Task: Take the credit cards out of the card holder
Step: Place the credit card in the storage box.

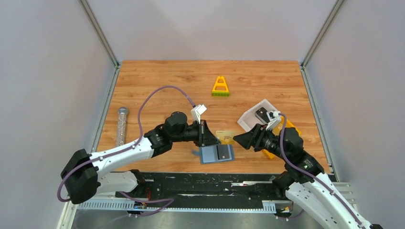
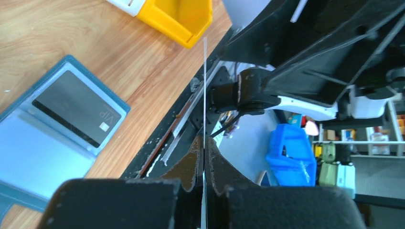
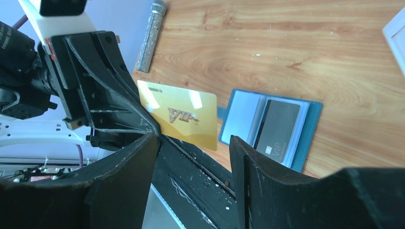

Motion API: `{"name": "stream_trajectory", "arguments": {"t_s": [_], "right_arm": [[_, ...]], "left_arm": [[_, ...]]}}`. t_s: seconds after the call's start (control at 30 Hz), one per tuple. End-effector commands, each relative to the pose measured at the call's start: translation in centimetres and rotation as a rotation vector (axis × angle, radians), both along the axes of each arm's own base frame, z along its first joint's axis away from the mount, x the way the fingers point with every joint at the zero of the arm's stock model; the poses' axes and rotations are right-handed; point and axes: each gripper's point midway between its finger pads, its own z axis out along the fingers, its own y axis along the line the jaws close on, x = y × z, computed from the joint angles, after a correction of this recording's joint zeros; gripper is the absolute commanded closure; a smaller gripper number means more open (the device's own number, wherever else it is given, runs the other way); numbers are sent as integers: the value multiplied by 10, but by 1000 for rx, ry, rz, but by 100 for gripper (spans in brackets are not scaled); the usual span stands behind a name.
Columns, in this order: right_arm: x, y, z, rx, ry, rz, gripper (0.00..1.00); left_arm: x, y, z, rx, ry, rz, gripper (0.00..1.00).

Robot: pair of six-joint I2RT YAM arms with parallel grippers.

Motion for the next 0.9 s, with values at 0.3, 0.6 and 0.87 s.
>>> {"name": "stream_trajectory", "arguments": {"t_s": [0.3,0.6,0.87], "right_arm": [[-6,30,11,158,-3,152,48],[-1,30,10,163,7,128,61],[6,25,14,175,-6,79,100]], "left_arm": [[-2,6,41,-231,34,1,100],[-1,8,39,-246,40,11,100],[5,11,32,-233,51,46,91]]}}
